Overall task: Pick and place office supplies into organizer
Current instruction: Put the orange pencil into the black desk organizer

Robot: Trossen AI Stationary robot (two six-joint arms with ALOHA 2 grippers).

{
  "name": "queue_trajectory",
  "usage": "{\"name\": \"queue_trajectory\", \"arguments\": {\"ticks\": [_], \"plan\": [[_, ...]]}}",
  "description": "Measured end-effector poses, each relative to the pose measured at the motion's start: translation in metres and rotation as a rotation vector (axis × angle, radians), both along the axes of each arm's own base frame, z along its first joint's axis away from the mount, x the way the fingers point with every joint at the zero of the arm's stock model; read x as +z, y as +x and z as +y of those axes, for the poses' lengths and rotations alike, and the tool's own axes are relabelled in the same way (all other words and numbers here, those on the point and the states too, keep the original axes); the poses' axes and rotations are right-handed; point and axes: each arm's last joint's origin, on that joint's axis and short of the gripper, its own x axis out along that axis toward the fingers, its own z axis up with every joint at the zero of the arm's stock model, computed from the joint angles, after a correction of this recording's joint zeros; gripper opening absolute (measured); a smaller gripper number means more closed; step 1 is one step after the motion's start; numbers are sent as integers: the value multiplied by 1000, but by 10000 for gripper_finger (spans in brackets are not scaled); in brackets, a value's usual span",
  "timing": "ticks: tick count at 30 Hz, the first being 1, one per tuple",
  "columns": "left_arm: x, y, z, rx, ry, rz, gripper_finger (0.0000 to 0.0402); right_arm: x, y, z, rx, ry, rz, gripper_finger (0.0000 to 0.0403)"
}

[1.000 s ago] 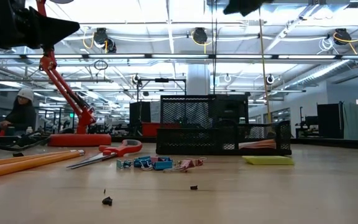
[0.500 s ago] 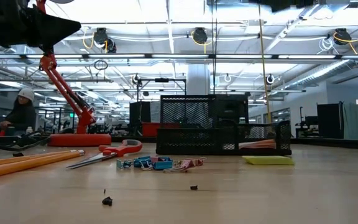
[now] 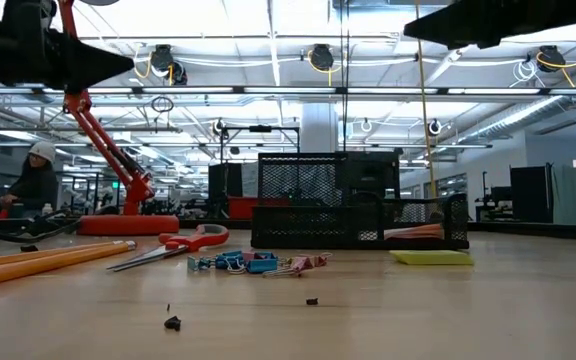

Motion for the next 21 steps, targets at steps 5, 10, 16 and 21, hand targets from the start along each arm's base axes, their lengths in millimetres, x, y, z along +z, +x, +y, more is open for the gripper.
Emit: {"name": "queue_trajectory", "arguments": {"ticks": [5,10,16,21], "plan": [[2,7,-7,-116,-81,159,45,0,0,0,1,-8,3,4],[27,24,-19,-144,-208,346,95,0,0,0,2,-18,5,4],[37,62,-42,-186,-399,655,162,0,0,0,5,-37,7,4],[25,98,-65,-220,-626,818,192,0,0,0,5,-42,7,4]]}}
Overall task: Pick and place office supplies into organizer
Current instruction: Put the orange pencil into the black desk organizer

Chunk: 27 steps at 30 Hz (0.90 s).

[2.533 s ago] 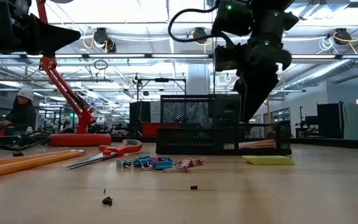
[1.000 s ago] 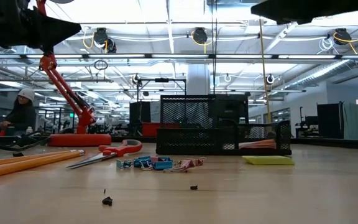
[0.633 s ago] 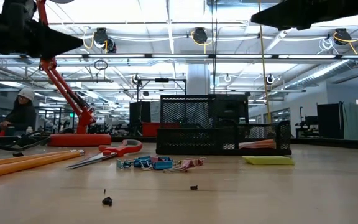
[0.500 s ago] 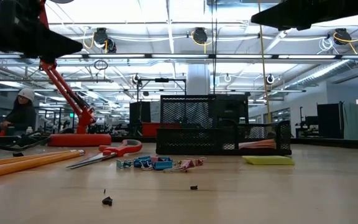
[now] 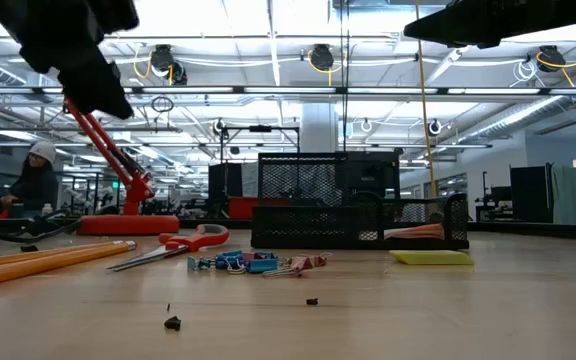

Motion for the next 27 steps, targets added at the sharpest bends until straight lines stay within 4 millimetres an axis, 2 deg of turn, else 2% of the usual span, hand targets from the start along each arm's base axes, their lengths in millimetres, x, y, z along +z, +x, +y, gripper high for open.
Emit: {"name": "queue_trajectory", "arguments": {"ticks": [5,12,16,20,24,27], "plan": [[-20,24,-8,164,-115,95,197,0,0,0,3,-25,1,4],[-42,37,-14,353,-269,139,198,0,0,0,7,-66,6,4],[-46,45,-18,351,-298,105,198,0,0,0,10,-84,9,4],[-41,50,-21,336,-339,38,198,0,0,0,12,-108,12,4],[-39,45,-20,488,-421,43,198,1,0,0,12,-105,-2,4],[-39,38,-28,561,-474,135,198,2,0,0,10,-79,-13,4]]}}
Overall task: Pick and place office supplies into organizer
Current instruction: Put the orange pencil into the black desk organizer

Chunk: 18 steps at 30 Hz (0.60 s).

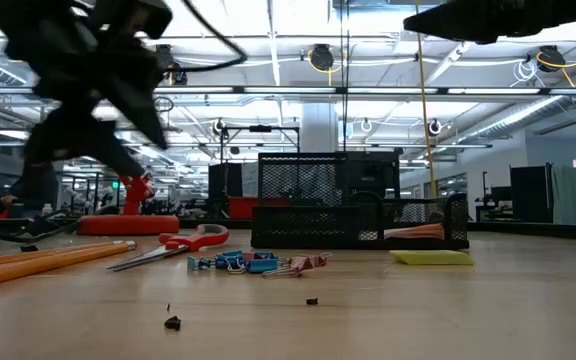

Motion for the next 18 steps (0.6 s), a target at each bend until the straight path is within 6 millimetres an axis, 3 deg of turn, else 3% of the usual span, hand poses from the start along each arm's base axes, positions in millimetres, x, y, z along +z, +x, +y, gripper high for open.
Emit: {"name": "queue_trajectory", "arguments": {"ticks": [6,11,18], "plan": [[18,-8,-20,69,-87,161,198,-6,-1,0,-4,19,57,4],[34,5,-30,99,-90,229,198,-7,-1,0,-4,14,65,4],[16,39,-40,42,-74,513,198,-7,-1,0,0,-21,72,4]]}}
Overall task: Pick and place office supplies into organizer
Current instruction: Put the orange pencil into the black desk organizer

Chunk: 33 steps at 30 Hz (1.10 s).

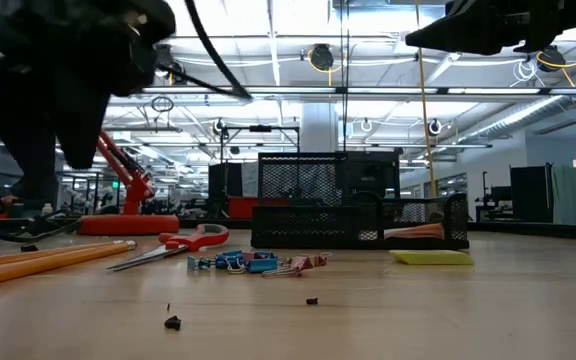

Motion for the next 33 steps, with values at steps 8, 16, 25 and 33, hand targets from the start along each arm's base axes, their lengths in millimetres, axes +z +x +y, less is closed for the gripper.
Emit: {"name": "queue_trajectory", "arguments": {"ticks": [8,16,25,33], "plan": [[-4,20,-2,-33,14,92,198,1,0,0,0,-1,-7,4],[-12,18,5,-12,52,121,198,1,0,0,0,0,-7,4],[-17,17,11,6,82,120,198,1,0,0,-1,10,-8,4],[-37,28,6,-14,71,106,198,1,0,0,-4,28,-10,4]]}}
